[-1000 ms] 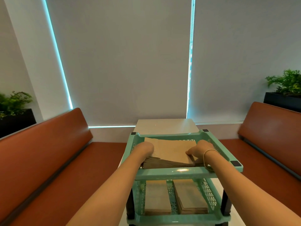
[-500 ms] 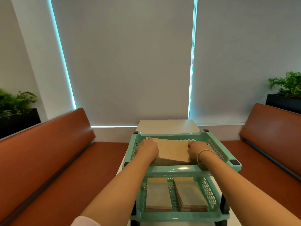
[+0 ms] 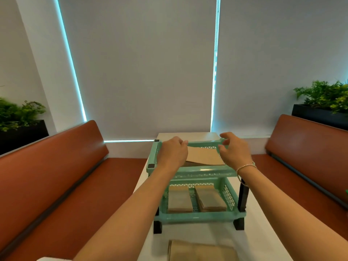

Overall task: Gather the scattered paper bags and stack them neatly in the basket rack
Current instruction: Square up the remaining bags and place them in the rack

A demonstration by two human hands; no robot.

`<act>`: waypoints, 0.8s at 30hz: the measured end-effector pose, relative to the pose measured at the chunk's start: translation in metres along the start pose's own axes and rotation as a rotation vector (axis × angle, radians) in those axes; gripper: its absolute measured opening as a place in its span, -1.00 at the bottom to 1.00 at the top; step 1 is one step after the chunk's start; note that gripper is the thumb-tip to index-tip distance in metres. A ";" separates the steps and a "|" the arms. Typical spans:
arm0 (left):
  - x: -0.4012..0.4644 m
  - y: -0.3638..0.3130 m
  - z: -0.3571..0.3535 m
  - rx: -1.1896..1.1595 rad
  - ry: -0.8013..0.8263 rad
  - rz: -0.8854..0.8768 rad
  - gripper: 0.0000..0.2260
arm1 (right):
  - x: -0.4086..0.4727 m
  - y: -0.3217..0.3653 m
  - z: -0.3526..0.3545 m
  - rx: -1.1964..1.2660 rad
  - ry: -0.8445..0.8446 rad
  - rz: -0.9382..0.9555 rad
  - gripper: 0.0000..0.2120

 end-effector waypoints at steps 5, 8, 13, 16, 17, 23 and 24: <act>-0.049 0.006 -0.027 -0.141 0.128 -0.041 -0.79 | -0.061 -0.004 -0.012 0.105 0.014 -0.005 -0.77; -0.080 0.027 -0.055 -0.140 0.246 -0.011 -0.84 | -0.099 -0.035 -0.039 0.042 0.118 -0.121 -0.77; -0.129 0.097 -0.106 0.004 0.398 0.286 -0.76 | -0.168 -0.116 -0.089 -0.241 0.503 -0.511 -0.64; -0.159 0.145 -0.128 0.139 0.485 0.559 -0.59 | -0.203 -0.142 -0.109 -0.340 0.677 -0.678 -0.59; -0.167 0.155 -0.134 0.152 0.515 0.610 -0.57 | -0.211 -0.146 -0.112 -0.329 0.677 -0.718 -0.58; -0.189 0.173 -0.155 0.109 0.514 0.717 -0.50 | -0.226 -0.155 -0.121 -0.240 0.568 -0.826 -0.50; -0.189 0.175 -0.156 0.109 0.507 0.736 -0.47 | -0.227 -0.156 -0.121 -0.218 0.574 -0.846 -0.47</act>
Point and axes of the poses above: each hand's wrist, its own x-axis towards the middle knuckle, its own z-axis out of the back of the hand, y = z × x, the point moved 4 cm from there along x, towards the middle knuckle
